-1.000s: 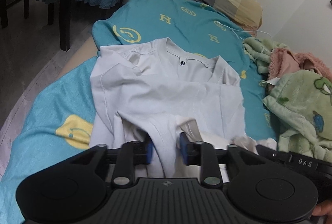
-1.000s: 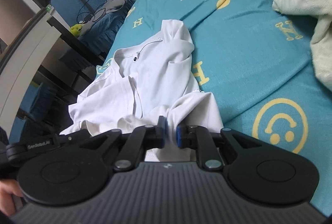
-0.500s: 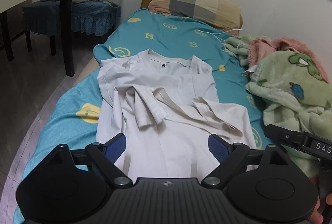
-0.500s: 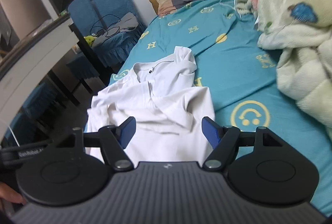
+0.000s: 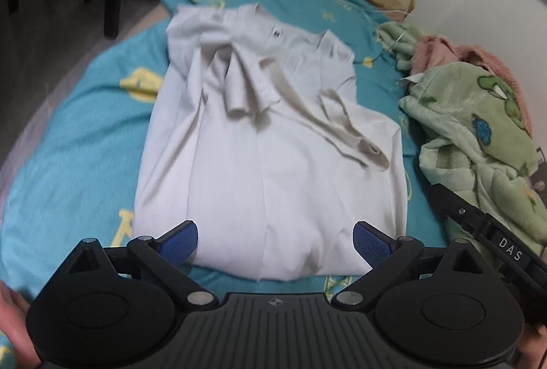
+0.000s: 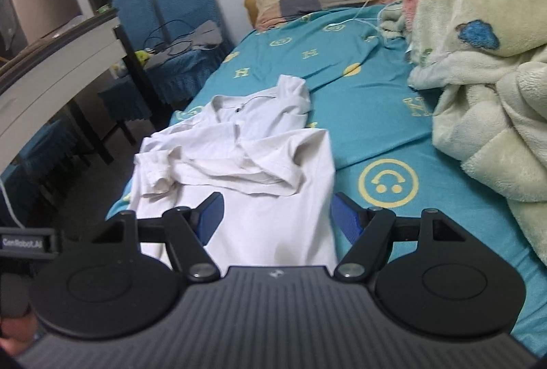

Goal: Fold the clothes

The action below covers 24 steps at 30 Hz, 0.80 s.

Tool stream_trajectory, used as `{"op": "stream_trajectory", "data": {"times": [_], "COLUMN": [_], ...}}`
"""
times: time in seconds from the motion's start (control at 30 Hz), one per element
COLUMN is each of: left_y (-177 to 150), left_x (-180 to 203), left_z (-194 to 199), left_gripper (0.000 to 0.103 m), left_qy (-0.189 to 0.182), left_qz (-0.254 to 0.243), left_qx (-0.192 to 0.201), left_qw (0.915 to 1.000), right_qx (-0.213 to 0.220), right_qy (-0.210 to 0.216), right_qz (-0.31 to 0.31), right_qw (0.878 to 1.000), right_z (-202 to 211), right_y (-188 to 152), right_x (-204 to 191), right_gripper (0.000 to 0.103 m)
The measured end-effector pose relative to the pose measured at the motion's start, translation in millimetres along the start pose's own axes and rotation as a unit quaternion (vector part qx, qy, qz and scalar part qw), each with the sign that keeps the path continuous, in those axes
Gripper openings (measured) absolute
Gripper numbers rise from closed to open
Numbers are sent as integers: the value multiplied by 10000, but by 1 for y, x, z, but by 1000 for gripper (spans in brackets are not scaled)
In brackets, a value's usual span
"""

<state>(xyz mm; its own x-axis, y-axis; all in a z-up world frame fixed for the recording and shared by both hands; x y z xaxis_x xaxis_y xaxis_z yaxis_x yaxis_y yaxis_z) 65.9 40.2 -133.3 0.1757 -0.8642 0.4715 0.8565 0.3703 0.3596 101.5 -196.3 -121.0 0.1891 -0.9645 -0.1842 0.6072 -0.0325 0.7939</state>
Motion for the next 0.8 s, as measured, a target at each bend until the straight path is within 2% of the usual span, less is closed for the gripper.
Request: {"op": "stream_trajectory", "data": {"times": [0.1,0.23,0.37,0.47,0.6,0.67,0.8], "left_y": [-5,-15,-14,-12,-9,-8,-9], "left_x": [-8,-24,-38,-52,-64,-65,-64], "left_z": [-7,-21,-27,-33,-33,-32,-33], "left_gripper": [99,99,98,97,93,91,81], "left_qy": [-20,153,40,75,-106,-246,-483], "left_qz": [320,831,1332,1779,2264,2343,2439], "left_qx": [-337,-821,-856,-824,-632,-502,-488], "left_qw": [9989,9930,9874,9806,9719,9706,9674], "right_qx": [40,10,-120,-335,-491,-568,-755], "right_qy": [-23,16,112,324,920,1151,1386], "right_qz": [25,110,-113,-704,-1813,-2360,-3253], "right_qw": [10000,9999,9998,9964,9779,9632,9323], "right_z": [-1,-3,-5,-7,-6,-5,-7], "right_y": [-2,-2,-3,-5,-10,-15,-29], "right_x": [0,-4,-4,2,13,19,28], "right_gripper": [72,72,72,72,72,73,73]}}
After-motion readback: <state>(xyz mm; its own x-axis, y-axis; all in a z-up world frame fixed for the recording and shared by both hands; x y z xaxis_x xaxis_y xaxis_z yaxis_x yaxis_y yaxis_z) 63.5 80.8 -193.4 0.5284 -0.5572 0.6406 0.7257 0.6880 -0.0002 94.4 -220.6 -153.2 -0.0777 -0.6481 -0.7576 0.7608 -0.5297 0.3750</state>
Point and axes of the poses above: each gripper's, at about its wrist camera, not at the fingertips, and z roughly against the way its jaws point, x to its right, y to its top, the point moved 7 cm from there along -z, roughly the way its jaws point, and after that the axes turned 8 degrees about z, right-handed, at the moved point
